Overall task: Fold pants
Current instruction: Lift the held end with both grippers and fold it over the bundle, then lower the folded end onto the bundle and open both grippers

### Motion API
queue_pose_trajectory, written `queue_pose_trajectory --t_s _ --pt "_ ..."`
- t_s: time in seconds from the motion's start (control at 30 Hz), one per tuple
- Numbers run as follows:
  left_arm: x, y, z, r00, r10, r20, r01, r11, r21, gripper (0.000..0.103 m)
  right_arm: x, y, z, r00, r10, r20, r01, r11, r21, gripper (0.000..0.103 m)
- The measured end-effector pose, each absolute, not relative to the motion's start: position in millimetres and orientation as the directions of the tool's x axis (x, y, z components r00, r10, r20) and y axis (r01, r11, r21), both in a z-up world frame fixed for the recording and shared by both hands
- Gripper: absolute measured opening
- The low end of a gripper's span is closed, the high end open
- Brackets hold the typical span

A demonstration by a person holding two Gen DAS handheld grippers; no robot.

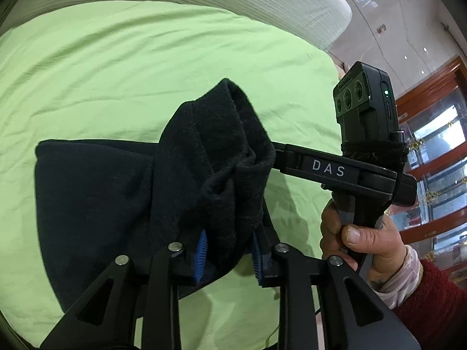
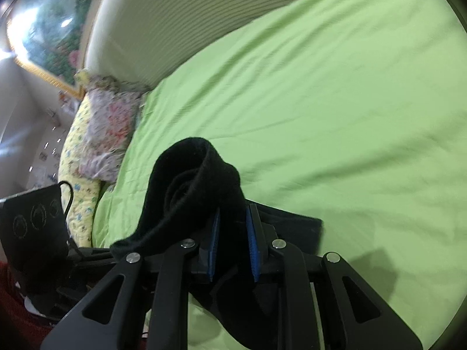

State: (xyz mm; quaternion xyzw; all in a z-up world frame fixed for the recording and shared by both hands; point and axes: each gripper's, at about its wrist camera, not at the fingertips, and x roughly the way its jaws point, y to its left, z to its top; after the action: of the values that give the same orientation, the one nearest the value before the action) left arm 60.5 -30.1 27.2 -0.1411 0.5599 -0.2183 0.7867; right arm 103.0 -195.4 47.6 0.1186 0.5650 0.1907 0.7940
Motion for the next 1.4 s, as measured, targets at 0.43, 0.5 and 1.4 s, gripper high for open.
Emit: queue_pose_trajectory --t_s 0.43,0.5,1.4 --pt "75 -29 26 0.214 -0.591 -0.778 0.219 0.805 -0.551 0.056 65 -242 75 0.436 0.295 -0.850 0.109 0.921 0.375 0.060" --pt "76 -19 28 0.224 -0.589 -0.777 0.203 0.807 -0.554 0.057 60 -243 82 0.460 0.283 -0.842 0.124 0.918 0.376 0.066" --pt "71 107 6 0.330 -0.512 -0.793 -0.099 0.817 -0.569 0.074 49 -192 83 0.428 0.150 -0.891 0.121 0.968 0.221 0.079"
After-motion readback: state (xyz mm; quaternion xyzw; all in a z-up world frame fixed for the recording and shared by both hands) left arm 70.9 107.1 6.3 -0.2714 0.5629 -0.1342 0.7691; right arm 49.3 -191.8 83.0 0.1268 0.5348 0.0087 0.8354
